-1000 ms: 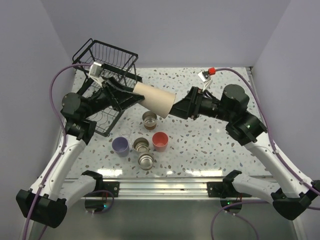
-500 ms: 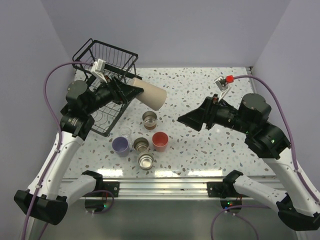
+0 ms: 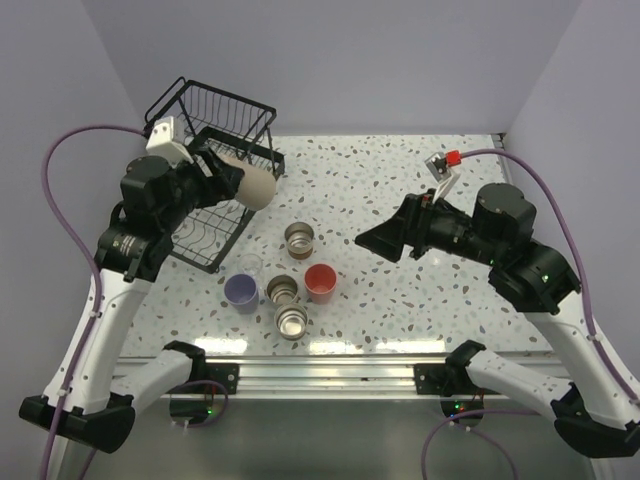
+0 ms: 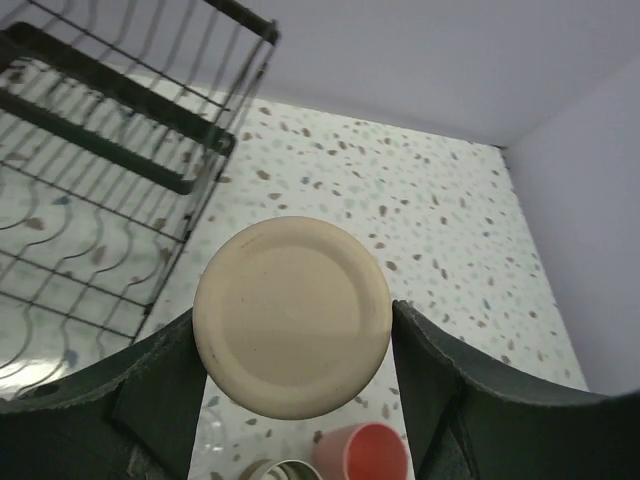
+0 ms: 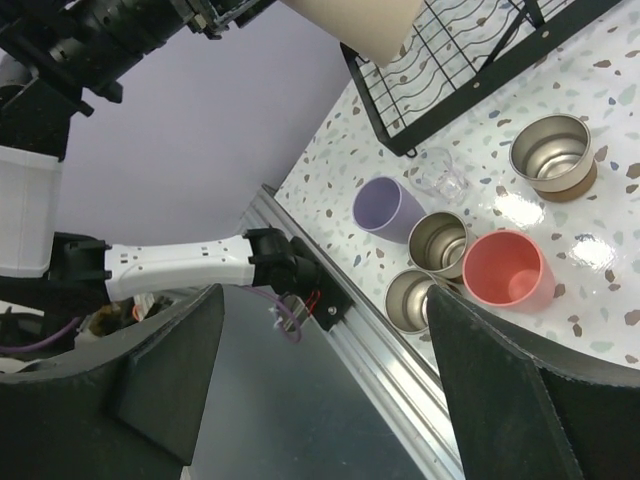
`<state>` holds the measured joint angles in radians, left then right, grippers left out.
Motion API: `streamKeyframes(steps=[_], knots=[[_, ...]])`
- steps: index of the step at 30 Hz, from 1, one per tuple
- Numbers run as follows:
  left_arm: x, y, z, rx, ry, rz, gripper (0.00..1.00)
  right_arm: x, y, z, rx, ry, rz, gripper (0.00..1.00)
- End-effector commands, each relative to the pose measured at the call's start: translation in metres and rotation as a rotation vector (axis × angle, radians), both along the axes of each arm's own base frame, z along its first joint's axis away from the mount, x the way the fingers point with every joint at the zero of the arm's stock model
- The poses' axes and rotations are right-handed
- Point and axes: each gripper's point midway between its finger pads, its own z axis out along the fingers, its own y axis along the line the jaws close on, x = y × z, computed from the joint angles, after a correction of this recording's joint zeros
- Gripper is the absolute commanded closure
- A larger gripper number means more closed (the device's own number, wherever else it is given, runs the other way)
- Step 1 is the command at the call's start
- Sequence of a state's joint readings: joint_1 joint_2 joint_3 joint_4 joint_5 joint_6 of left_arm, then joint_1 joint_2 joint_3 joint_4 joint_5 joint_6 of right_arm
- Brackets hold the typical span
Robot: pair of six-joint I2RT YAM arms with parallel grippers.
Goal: Load the cups into the dish rack
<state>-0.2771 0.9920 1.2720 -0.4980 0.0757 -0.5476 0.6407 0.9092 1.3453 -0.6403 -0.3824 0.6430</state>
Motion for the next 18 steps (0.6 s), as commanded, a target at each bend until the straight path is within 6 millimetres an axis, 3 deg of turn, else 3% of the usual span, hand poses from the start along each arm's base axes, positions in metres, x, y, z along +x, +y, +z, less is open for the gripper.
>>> streamKeyframes(steps=[1, 4, 9, 10, 14, 18], knots=[[-0.007, 0.069, 0.004, 0.184, 0.021, 0.31, 1.0, 0.002, -0.001, 0.009, -0.009, -0.02, -0.008, 0.13], [-0.011, 0.113, 0.001, 0.303, 0.059, 0.518, 1.0, 0.001, -0.001, 0.002, -0.016, 0.027, -0.012, 0.03], [-0.01, 0.148, -0.024, 0.429, 0.155, 0.616, 1.0, -0.007, -0.004, 0.008, 0.019, 0.001, -0.005, 0.02], [-0.011, 0.164, -0.028, 0.428, 0.179, 0.663, 1.0, -0.008, -0.006, 0.011, 0.028, -0.013, -0.009, 0.02], [-0.006, 0.188, -0.054, 0.446, 0.26, 0.733, 1.0, -0.007, -0.01, 0.01, 0.003, -0.015, -0.025, 0.02], [0.003, 0.199, -0.076, 0.468, 0.302, 0.758, 1.0, -0.006, -0.01, 0.011, -0.01, -0.021, -0.024, 0.02]])
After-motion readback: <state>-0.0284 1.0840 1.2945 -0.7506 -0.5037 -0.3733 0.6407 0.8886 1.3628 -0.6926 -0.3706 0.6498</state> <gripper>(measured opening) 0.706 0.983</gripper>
